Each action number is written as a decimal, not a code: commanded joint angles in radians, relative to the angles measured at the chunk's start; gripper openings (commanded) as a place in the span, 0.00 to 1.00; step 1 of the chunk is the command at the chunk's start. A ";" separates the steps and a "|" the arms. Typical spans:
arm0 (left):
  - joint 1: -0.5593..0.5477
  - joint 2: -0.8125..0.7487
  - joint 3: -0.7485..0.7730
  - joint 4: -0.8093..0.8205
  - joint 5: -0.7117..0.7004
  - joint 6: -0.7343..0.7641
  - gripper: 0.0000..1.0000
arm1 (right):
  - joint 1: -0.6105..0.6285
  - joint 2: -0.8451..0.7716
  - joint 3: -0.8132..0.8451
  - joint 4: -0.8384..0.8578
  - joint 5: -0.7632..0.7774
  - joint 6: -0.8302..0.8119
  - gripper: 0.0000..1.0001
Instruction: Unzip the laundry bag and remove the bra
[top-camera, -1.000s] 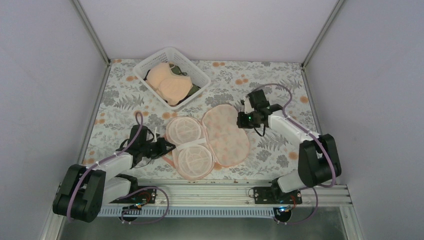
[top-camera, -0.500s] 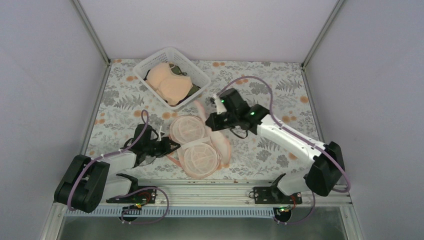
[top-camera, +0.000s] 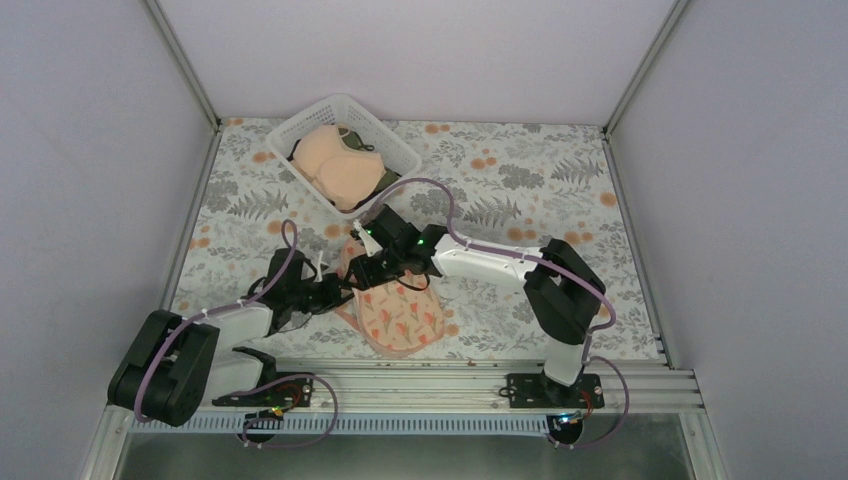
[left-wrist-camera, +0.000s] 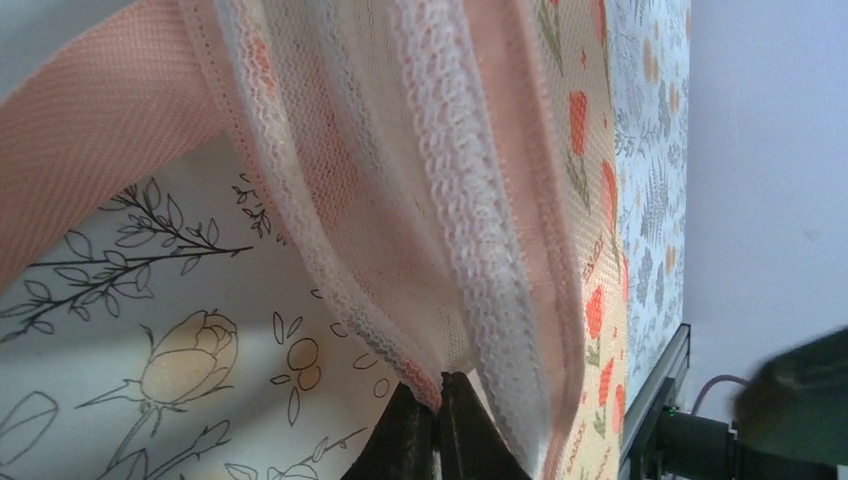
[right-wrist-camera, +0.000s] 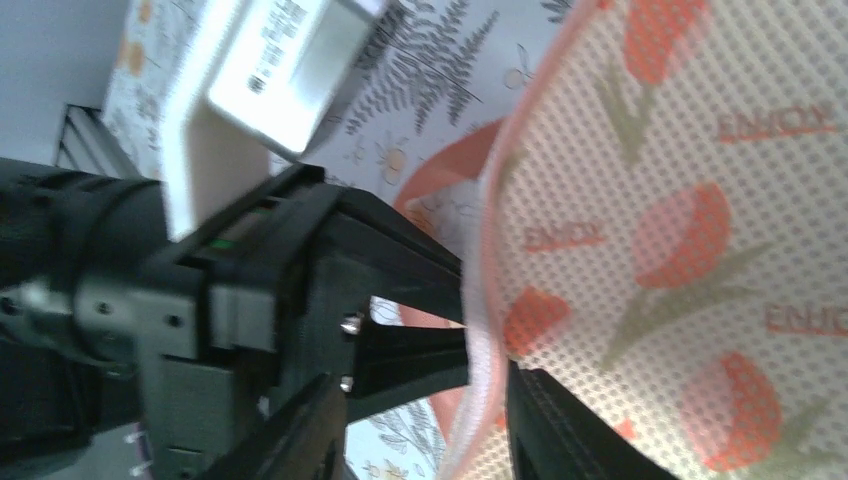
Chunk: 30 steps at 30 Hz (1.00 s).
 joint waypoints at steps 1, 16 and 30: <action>-0.003 -0.023 -0.010 -0.025 -0.042 0.007 0.07 | 0.010 -0.088 0.029 0.057 -0.041 -0.072 0.52; 0.165 -0.162 0.047 -0.283 -0.112 -0.066 0.77 | -0.273 -0.191 -0.303 0.055 0.007 -0.177 0.90; 0.231 -0.183 0.030 -0.209 -0.077 -0.148 0.90 | -0.304 -0.034 -0.323 0.164 -0.068 -0.183 0.57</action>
